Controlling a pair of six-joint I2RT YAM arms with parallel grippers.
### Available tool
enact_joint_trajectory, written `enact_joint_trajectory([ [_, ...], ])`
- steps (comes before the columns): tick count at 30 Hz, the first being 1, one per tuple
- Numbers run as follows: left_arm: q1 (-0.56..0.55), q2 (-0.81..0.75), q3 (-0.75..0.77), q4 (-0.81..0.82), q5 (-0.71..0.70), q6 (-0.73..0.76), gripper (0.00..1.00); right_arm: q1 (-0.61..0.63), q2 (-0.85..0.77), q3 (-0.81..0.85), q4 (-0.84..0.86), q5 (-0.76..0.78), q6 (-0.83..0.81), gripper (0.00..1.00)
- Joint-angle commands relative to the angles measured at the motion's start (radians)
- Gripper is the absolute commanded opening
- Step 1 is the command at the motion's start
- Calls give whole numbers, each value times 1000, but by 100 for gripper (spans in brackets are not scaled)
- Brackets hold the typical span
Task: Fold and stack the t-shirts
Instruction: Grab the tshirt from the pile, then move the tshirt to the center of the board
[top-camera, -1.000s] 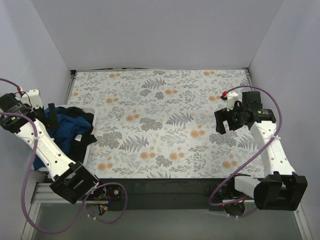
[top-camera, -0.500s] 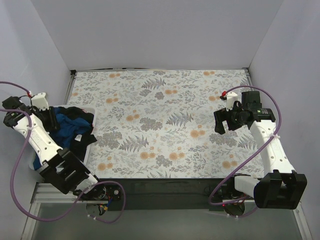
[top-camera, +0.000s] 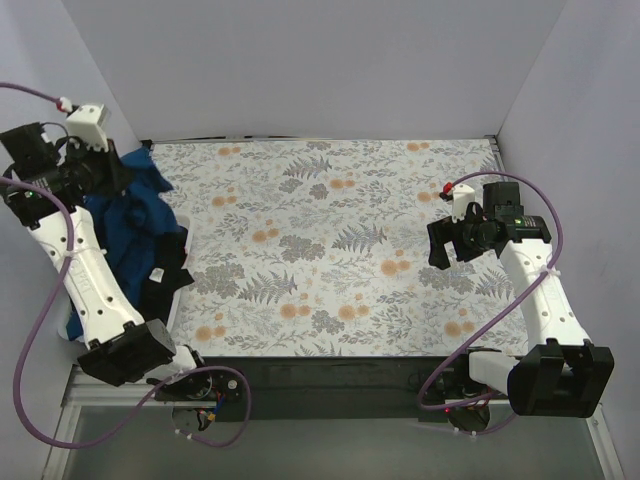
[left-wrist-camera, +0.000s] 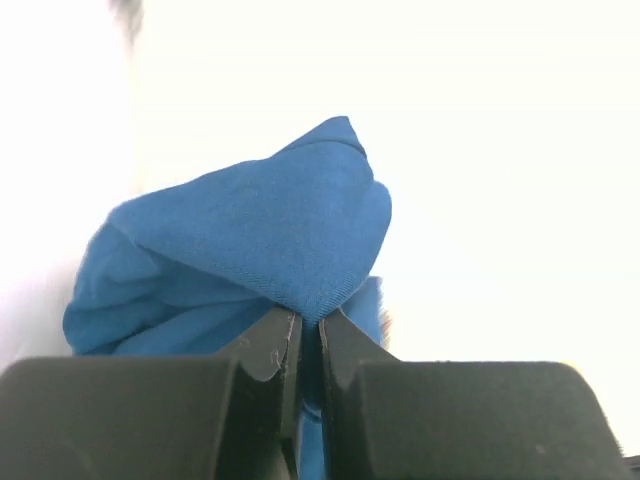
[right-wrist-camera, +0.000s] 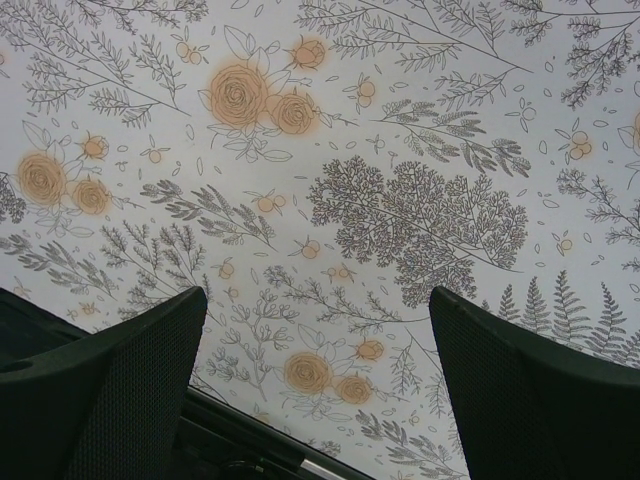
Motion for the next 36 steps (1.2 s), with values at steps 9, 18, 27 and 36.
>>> enact_joint_trajectory([
  [9,-310,49,389,563,462,-810,0,1,17,58,4,-52,24,98],
  [18,-381,206,502,1278,494,-1540,0,1,38,90,5,-57,38,98],
  [27,-773,183,303,1079,367,-1209,0,1,81,118,17,-98,58,98],
  [36,-978,351,430,949,264,-1040,0,-28,92,150,21,-116,63,98],
])
